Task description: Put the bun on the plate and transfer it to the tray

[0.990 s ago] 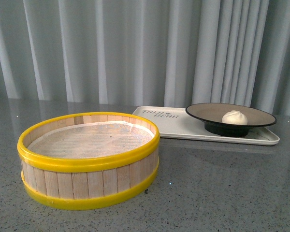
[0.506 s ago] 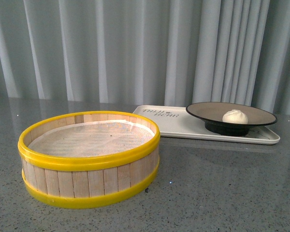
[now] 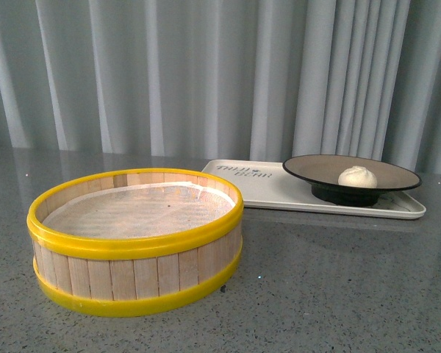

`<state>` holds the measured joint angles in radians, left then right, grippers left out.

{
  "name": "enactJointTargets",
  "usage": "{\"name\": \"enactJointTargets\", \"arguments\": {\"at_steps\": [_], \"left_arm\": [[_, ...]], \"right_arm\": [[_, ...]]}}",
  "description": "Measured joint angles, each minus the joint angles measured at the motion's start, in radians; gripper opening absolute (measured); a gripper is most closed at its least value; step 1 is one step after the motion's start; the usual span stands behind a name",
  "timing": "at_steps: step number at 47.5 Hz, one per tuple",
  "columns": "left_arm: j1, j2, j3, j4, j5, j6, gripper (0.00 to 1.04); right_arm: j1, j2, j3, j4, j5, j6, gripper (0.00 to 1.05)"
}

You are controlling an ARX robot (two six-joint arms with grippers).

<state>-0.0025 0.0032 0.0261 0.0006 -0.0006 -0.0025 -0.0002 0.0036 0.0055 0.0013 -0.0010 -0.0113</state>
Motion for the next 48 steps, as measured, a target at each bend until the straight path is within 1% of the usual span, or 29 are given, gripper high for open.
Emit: {"name": "enactJointTargets", "arguments": {"at_steps": [9,10,13,48], "left_arm": [[0.000,0.000,0.000,0.000,0.000,0.000,0.98],[0.000,0.000,0.000,0.000,0.000,0.000,0.98],[0.000,0.000,0.000,0.000,0.000,0.000,0.98],[0.000,0.000,0.000,0.000,0.000,0.000,0.98]], "right_arm": [[0.000,0.000,0.000,0.000,0.000,0.000,0.98],[0.000,0.000,0.000,0.000,0.000,0.001,0.98],[0.000,0.000,0.000,0.000,0.000,0.000,0.95],[0.000,0.000,0.000,0.000,0.000,0.001,0.96]]}}
